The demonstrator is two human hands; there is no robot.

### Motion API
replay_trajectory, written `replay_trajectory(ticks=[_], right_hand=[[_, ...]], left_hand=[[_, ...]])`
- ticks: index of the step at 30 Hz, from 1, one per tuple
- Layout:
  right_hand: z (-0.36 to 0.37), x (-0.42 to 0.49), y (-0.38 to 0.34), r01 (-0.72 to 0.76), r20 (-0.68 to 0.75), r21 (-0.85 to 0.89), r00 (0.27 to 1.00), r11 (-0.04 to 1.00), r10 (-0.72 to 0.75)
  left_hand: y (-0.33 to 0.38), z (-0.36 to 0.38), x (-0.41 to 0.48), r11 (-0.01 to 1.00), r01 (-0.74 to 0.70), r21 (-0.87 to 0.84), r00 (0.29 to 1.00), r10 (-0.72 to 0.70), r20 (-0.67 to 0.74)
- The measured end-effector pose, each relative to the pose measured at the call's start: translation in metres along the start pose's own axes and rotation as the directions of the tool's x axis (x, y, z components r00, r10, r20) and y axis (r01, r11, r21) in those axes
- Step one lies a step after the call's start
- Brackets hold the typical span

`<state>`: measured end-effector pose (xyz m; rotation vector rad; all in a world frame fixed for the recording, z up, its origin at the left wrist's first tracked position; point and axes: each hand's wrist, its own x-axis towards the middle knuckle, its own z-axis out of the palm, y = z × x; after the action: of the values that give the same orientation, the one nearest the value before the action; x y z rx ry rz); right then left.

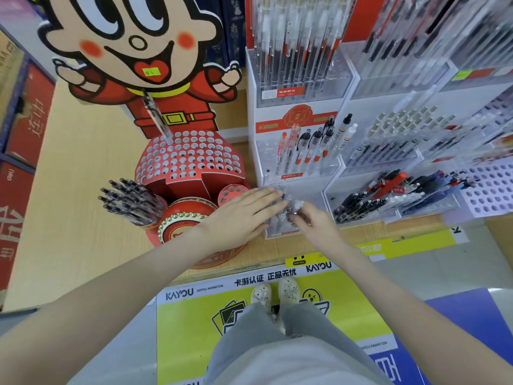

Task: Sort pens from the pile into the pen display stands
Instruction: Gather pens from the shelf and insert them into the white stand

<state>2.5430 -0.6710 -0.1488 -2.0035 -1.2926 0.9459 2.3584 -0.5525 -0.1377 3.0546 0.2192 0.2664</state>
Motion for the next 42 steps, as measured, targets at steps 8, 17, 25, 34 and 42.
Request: replay_trajectory(ticks=[8, 17, 25, 34, 42], right_hand=[[0.008, 0.011, -0.003, 0.081, 0.054, -0.358, 0.996, 0.930, -0.066], [-0.005, 0.017, 0.000, 0.073, 0.083, -0.285, 0.995, 0.956, -0.051], [0.007, 0.022, 0.009, 0.245, 0.125, -0.566, 0.969, 0.787, -0.212], [-0.011, 0.010, -0.003, 0.251, 0.018, -0.398, 0.964, 0.882, -0.266], [-0.016, -0.005, -0.024, 0.295, -0.075, -0.356, 0.937, 0.887, -0.342]], left_hand=[[-0.001, 0.000, 0.000, 1.000, 0.026, -0.001, 0.997, -0.026, 0.068], [0.008, -0.001, 0.000, 0.998, 0.054, 0.027, 0.998, -0.055, 0.031], [0.018, 0.008, 0.000, 0.981, 0.149, 0.121, 0.988, -0.153, 0.024], [0.030, 0.012, 0.001, 0.957, 0.214, 0.198, 0.976, -0.215, -0.015], [0.036, -0.009, -0.006, 0.927, 0.370, 0.060, 0.925, -0.362, -0.114]])
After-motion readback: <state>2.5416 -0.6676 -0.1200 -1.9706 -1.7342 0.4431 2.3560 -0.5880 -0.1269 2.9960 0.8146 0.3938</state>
